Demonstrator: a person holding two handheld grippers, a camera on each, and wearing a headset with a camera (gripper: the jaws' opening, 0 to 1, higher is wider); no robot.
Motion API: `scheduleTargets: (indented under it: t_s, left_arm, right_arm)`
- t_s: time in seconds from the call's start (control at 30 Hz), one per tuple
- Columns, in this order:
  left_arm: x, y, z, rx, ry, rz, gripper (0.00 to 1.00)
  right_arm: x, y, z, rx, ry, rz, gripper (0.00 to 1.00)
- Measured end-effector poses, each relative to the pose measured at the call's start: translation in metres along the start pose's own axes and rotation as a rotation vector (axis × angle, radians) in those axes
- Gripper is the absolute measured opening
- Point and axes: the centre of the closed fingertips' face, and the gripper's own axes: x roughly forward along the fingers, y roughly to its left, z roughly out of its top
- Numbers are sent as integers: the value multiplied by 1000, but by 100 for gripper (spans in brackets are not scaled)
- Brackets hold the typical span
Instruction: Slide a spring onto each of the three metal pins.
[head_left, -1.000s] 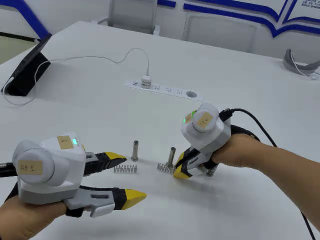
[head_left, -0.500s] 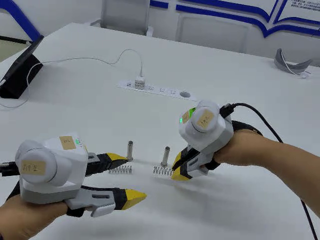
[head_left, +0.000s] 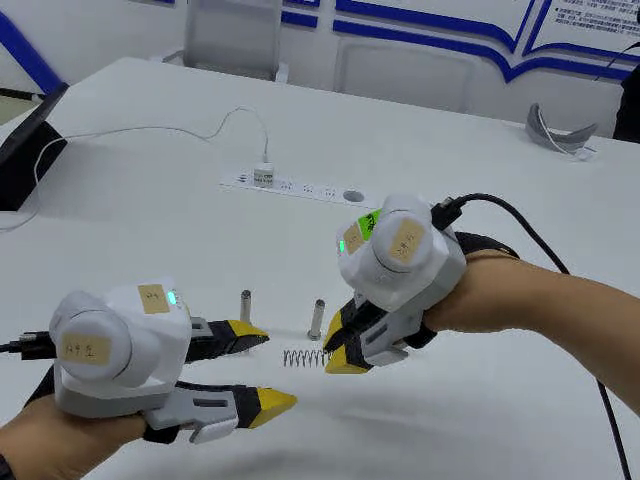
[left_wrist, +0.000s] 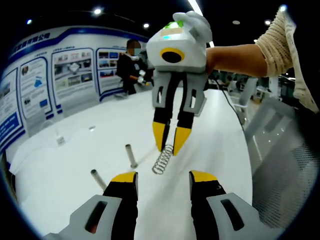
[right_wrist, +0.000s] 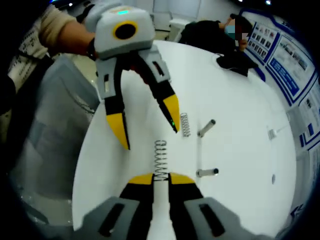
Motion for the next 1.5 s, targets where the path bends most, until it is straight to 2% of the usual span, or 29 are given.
scheduleTargets:
  t_s: [0.63, 0.87, 1.1, 1.5]
  left_arm:
    - [6, -16, 5, 101, 11, -58, 13]
    - [6, -17, 6, 111, 12, -62, 12]
    - [8, -17, 7, 114, 9, -62, 12]
    - [8, -19, 10, 118, 4, -63, 11]
  right_arm:
    - [-7, 19, 16, -86, 25, 48, 12]
    - [-18, 20, 23, -99, 19, 42, 12]
    - [-28, 21, 38, -117, -18, 30, 12]
    - [-32, 25, 58, -146, -69, 17, 12]
